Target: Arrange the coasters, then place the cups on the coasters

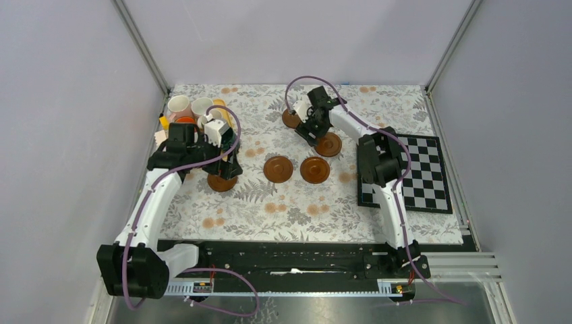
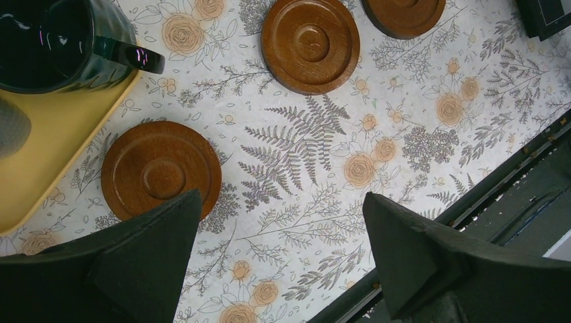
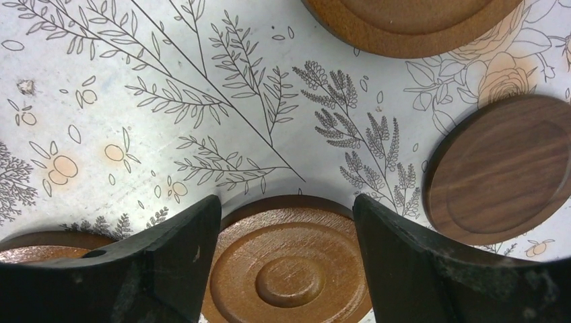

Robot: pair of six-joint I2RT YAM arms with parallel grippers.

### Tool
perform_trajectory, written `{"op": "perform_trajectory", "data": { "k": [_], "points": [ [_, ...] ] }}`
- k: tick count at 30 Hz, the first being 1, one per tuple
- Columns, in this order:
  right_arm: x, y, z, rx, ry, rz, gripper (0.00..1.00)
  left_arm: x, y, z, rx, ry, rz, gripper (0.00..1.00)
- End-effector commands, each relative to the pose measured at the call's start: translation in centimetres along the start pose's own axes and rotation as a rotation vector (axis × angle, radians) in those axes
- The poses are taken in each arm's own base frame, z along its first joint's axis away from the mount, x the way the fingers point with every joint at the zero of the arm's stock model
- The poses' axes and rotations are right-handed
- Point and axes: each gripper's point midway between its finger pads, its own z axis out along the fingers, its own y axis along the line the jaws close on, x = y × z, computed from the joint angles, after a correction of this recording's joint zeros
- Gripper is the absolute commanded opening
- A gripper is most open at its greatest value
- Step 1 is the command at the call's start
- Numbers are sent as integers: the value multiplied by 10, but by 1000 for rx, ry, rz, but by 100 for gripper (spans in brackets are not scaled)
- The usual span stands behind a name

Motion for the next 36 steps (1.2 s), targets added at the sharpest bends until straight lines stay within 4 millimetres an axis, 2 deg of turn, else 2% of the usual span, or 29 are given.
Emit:
{"op": "perform_trajectory", "data": {
  "k": [1, 5, 9, 13, 17, 18, 23, 29, 33, 36],
  "points": [
    [-5, -2, -27, 14, -4, 4, 83, -13, -3, -2, 16, -26, 48, 99],
    [-34, -11, -55, 38, -102, 58, 91, -6, 0, 5, -14, 11, 77, 99],
    [-62, -16, -88, 25, -201, 138, 95, 7, 10, 17, -79, 72, 107, 99],
    [-68, -18, -118, -15, -290, 276, 96, 24, 15, 36, -129, 137, 144, 99],
    [-54, -24, -145, -33, -374, 398, 97, 36, 11, 58, -153, 187, 182, 99],
    [-51, -27, -158, -18, -399, 412, 97, 38, 7, 64, -151, 192, 191, 99],
    [-17, -28, -179, 11, -413, 475, 98, 43, -12, 91, -157, 192, 238, 92],
    [22, -24, -181, 29, -382, 532, 98, 57, -33, 119, -135, 221, 255, 82],
    [37, -18, -177, 40, -354, 529, 98, 67, -38, 136, -147, 243, 245, 79],
    [39, -16, -176, 40, -350, 530, 98, 65, -43, 145, -166, 216, 232, 79]
  ]
}}
